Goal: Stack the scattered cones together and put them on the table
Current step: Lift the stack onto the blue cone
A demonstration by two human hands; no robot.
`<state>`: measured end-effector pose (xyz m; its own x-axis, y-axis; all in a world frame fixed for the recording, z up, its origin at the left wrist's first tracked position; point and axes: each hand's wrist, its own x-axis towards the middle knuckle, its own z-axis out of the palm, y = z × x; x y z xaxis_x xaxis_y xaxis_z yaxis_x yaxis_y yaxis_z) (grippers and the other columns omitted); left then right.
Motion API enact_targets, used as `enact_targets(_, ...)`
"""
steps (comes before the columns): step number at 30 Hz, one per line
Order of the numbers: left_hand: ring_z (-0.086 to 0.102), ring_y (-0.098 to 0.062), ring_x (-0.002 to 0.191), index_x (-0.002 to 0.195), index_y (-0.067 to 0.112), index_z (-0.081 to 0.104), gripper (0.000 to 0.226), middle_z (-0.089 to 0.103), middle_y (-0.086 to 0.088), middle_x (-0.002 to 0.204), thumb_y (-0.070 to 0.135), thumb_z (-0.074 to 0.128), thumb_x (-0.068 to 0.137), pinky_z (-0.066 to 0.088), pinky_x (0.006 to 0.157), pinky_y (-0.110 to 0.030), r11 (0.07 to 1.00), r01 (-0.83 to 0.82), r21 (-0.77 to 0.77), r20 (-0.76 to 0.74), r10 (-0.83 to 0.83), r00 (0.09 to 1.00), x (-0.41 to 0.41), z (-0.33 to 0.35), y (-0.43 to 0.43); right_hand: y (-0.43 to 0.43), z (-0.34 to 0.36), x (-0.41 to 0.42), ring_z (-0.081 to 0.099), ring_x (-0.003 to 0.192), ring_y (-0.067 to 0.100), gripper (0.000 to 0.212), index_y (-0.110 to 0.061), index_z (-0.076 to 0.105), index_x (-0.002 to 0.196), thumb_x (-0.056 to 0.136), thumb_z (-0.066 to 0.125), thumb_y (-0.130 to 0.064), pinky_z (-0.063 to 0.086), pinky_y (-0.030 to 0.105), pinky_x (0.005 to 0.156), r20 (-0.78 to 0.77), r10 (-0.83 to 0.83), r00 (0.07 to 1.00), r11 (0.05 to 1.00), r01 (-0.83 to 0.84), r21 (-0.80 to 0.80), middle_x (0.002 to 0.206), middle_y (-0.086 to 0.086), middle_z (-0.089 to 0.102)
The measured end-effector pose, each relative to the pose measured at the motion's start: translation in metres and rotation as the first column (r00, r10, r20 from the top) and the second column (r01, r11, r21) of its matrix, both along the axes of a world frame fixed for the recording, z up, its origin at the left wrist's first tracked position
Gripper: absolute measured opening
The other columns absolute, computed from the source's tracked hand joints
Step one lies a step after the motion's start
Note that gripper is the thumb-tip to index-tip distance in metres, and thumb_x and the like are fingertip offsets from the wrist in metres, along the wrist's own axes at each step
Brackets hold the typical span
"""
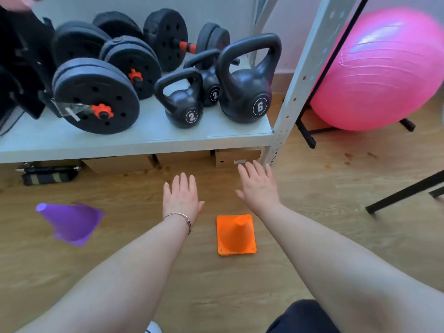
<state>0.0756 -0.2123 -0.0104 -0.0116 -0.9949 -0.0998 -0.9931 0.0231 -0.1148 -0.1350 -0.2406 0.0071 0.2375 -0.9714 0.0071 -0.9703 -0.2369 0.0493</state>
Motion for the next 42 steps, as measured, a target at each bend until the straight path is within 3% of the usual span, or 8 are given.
enact_targets(7,0.023,-0.029,0.145,0.15,0.013,0.013,0.082,0.023,-0.013,0.157,0.058,0.046,0.089,0.025,0.116,-0.048,0.985,-0.145,-0.09,0.001,0.145,0.989,0.09,0.075,-0.012,-0.016,0.051,0.075,0.036,0.14,0.031,0.077,-0.015,0.036,0.145,0.081,0.069,-0.043,0.025,0.052,0.115,0.056,0.056,0.997,0.997,-0.053,-0.051,0.144,0.01,0.047)
enact_targets(19,0.017,-0.027,0.147,0.151,0.013,0.009,0.079,0.016,-0.011,0.16,0.054,0.043,0.092,0.02,0.119,-0.046,0.987,-0.117,-0.109,0.107,0.129,0.986,0.217,0.123,0.053,0.004,0.085,0.233,0.026,0.146,0.03,0.075,-0.016,0.023,0.151,0.091,0.059,-0.044,0.021,0.049,0.121,0.168,0.297,0.94,0.955,-0.288,-0.079,0.154,0.009,0.036)
enact_targets(26,0.016,-0.024,0.147,0.151,0.013,0.009,0.079,0.015,-0.01,0.16,0.053,0.043,0.092,0.019,0.118,-0.044,0.931,-0.358,-0.07,0.061,0.362,0.93,0.292,0.087,0.121,0.029,0.068,0.288,0.022,0.148,0.028,0.073,-0.018,0.021,0.152,0.092,0.057,-0.042,0.018,0.045,0.121,0.161,0.38,0.911,0.924,-0.382,-0.017,0.155,0.007,0.033)
enact_targets(30,0.023,-0.025,0.145,0.15,0.012,0.018,0.08,0.022,-0.01,0.158,0.051,0.052,0.089,0.023,0.116,-0.045,0.848,-0.527,-0.062,-0.027,0.526,0.85,0.331,0.053,0.166,0.047,0.046,0.309,0.022,0.148,0.026,0.073,-0.019,0.021,0.153,0.093,0.057,-0.042,0.018,0.044,0.121,0.133,0.443,0.886,0.891,-0.452,0.037,0.156,0.005,0.033)
enact_targets(34,0.031,-0.028,0.142,0.148,0.013,0.027,0.077,0.029,-0.013,0.155,0.047,0.058,0.087,0.027,0.114,-0.047,0.743,-0.668,-0.025,-0.062,0.666,0.743,0.367,0.016,0.218,0.066,0.011,0.324,0.025,0.147,0.025,0.07,-0.02,0.026,0.151,0.09,0.057,-0.035,0.02,0.043,0.12,0.11,0.583,0.805,0.799,-0.592,0.103,0.153,0.004,0.036)
enact_targets(37,0.036,-0.028,0.14,0.146,0.013,0.031,0.076,0.034,-0.013,0.153,0.045,0.062,0.085,0.03,0.112,-0.048,0.691,-0.723,0.012,-0.058,0.722,0.689,0.382,-0.015,0.259,0.082,-0.018,0.339,0.03,0.145,0.026,0.072,-0.019,0.031,0.15,0.086,0.061,-0.035,0.024,0.044,0.119,0.104,0.648,0.754,0.737,-0.656,0.161,0.151,0.006,0.04)
enact_targets(42,0.038,-0.026,0.136,0.15,0.016,0.019,0.08,0.03,-0.009,0.155,0.052,0.054,0.087,0.029,0.113,-0.041,0.64,-0.746,0.184,0.012,0.758,0.652,0.378,-0.068,0.31,0.112,-0.064,0.363,0.037,0.141,0.027,0.075,-0.018,0.038,0.145,0.08,0.067,-0.042,0.029,0.046,0.115,0.122,0.701,0.703,0.665,-0.706,0.245,0.146,0.006,0.045)
